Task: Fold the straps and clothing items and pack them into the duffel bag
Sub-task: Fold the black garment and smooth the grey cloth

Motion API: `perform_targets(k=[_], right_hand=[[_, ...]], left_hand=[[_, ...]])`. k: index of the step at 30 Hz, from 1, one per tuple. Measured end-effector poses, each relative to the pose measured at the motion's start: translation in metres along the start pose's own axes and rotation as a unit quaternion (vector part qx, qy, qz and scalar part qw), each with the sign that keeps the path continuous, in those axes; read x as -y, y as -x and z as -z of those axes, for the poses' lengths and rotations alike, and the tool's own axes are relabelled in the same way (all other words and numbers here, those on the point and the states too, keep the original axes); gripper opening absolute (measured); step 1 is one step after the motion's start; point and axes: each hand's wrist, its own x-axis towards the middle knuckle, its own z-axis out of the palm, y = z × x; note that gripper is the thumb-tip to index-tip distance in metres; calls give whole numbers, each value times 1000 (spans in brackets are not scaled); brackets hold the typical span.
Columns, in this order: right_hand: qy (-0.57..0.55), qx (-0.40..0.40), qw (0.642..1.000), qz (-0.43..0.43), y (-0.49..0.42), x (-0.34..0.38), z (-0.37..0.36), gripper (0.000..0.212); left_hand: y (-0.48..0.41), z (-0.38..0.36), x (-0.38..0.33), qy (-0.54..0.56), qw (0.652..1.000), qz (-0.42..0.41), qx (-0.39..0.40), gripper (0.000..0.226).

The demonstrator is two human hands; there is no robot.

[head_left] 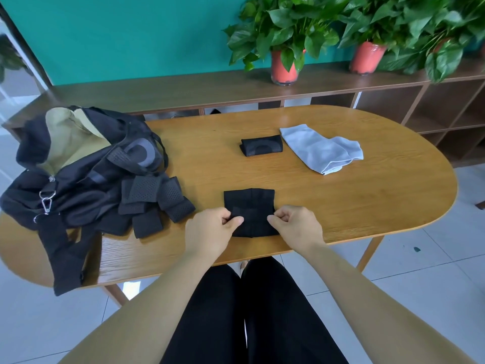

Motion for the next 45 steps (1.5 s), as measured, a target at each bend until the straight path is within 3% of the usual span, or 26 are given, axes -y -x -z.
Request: perform_targets(k=[5,12,14,17,19,21,23,26,30,45], right_hand=[[46,-21,999,-1,-2,0,-4,12],[56,-31,998,11,-1,-4,-4,7],[57,-31,998,15,-2,-4,-4,8],[36,-43,998,20,-1,-4,-5,14],[6,-71,997,43,1,-5,-4,22],[43,-123,980,153,6,-7,-4,29],[103,-113,950,272,11,-9,-7,39],[150,-51,931,330,17,-15,-13,43],[190,-53,914,354,17,-27,-19,37],[332,25,874,355,24,-46,-6,56]], left_hand=[[-5,0,-6,-104,994,14,-20,38],[-6,-5,2,-91,995,1,-30,38],[-4,-6,7,-83,994,-45,-55,36],[-3,-6,12,-94,973,-194,-77,28],[-2,-4,12,-119,954,-276,-21,39],[-3,-4,11,-143,937,-317,36,50],[-2,-6,13,-158,932,-321,66,57],[1,-7,17,-162,931,-320,74,61],[-2,-7,22,-176,924,-329,85,59],[13,0,48,-326,871,-354,102,69]])
